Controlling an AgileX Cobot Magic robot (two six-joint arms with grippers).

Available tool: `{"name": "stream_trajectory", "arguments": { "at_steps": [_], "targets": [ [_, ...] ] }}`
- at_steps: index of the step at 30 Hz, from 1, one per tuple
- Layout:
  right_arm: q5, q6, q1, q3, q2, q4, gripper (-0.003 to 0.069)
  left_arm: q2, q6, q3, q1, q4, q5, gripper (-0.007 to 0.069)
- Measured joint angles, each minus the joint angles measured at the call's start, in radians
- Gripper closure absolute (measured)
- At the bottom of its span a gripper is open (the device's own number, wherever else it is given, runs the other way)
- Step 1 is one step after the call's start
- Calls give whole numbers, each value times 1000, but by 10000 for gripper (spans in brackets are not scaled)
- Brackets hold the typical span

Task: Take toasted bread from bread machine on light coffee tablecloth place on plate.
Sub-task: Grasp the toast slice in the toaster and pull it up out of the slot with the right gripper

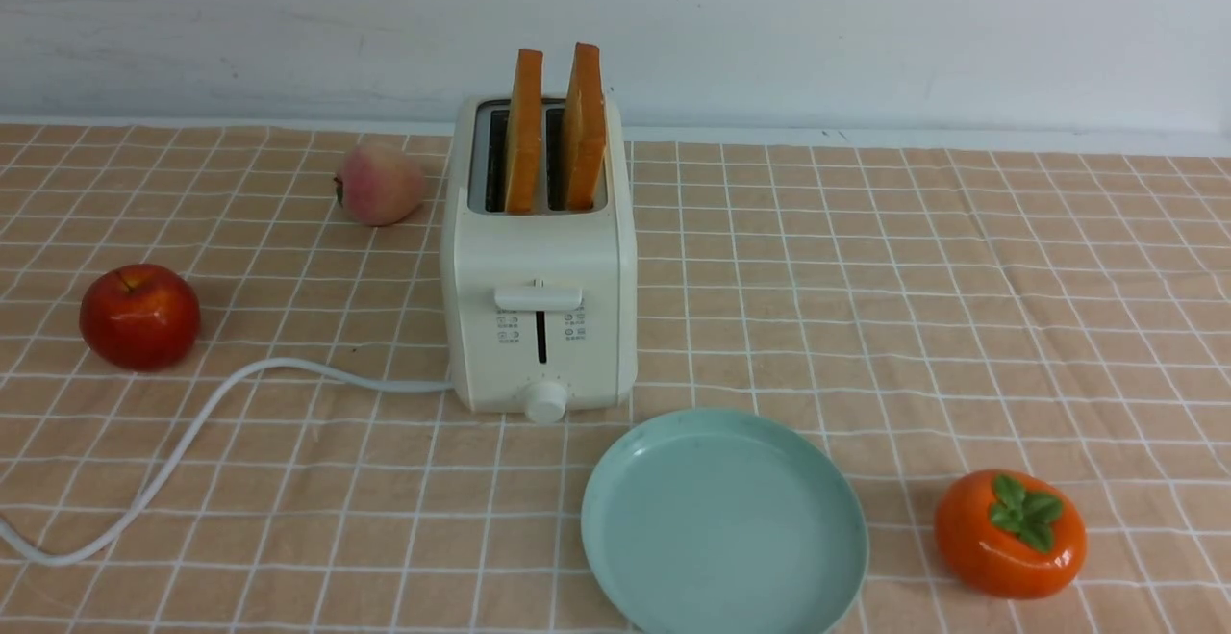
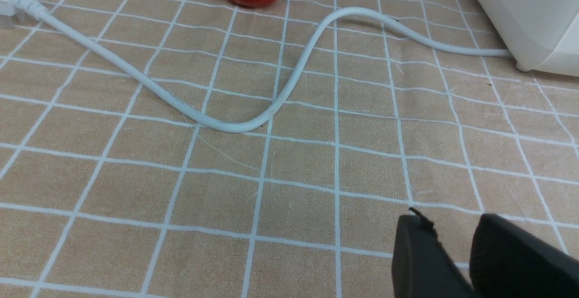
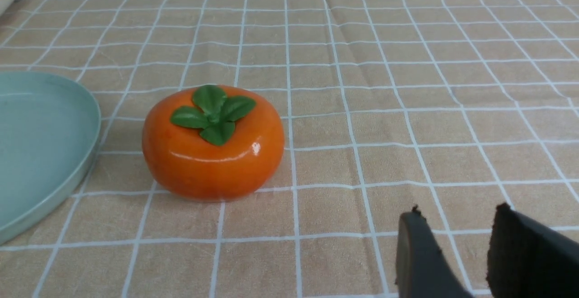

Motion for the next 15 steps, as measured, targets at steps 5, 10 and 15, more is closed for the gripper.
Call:
{"name": "stream_trajectory", "arguments": {
  "at_steps": [5,10,15],
  "targets": [
    [-1,0,0,0,0,0,419,0,0,0,0,24,0,443],
    [-2,0,0,0,0,0,419,0,0,0,0,32,0,439],
    [-11,0,0,1,0,-2,419,0,0,0,0,27,0,433]
  ]
}}
